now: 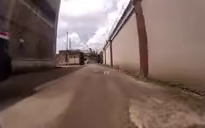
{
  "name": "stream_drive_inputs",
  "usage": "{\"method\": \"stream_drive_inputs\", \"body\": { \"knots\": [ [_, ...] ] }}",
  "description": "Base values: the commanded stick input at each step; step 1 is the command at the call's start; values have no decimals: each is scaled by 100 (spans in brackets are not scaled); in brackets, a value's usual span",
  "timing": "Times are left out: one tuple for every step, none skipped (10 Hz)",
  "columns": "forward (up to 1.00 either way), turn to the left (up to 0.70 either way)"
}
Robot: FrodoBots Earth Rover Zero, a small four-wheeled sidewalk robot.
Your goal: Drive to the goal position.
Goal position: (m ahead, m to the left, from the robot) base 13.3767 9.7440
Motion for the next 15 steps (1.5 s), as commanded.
{"method": "stream_drive_inputs", "body": {
  "knots": [
    [70,4],
    [70,4],
    [70,4],
    [70,4],
    [70,4],
    [70,4],
    [70,4],
    [70,4],
    [70,4],
    [70,4],
    [70,4],
    [70,4],
    [70,4],
    [70,4],
    [70,4]
  ]
}}
